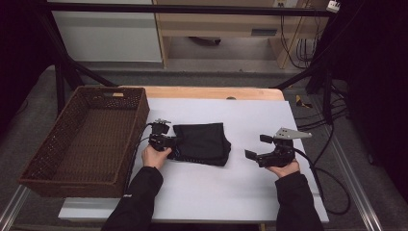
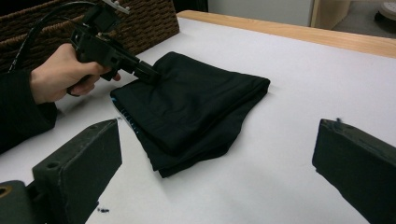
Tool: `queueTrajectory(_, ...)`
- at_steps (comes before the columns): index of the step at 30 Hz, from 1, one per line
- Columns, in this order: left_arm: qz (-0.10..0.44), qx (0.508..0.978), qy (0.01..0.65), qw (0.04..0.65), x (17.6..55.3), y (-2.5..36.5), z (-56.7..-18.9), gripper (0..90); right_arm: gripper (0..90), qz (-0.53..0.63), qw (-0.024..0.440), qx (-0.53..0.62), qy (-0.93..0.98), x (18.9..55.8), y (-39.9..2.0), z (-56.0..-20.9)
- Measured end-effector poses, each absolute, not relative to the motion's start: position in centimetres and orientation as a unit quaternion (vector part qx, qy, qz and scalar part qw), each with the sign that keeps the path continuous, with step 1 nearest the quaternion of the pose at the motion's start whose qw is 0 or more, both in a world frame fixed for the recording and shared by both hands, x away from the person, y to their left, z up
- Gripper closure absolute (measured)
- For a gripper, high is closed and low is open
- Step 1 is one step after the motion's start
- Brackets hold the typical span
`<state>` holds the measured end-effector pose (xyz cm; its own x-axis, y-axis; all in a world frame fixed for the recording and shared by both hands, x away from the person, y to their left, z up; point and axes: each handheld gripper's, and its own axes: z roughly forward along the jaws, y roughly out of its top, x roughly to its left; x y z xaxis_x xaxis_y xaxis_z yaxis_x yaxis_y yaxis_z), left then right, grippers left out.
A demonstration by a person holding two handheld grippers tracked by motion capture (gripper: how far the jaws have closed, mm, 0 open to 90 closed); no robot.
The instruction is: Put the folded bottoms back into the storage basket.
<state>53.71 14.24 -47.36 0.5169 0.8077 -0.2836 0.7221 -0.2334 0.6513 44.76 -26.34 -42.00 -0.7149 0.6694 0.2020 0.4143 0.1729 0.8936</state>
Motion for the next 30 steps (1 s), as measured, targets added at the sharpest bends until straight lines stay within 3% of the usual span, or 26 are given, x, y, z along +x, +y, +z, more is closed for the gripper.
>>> queueTrajectory(30,0.061,0.784,0.472,0.399,53.5,14.0,-45.4,80.9,1.7,0.535,0.118,0.360,0.755,44.8,-26.5,-42.0)
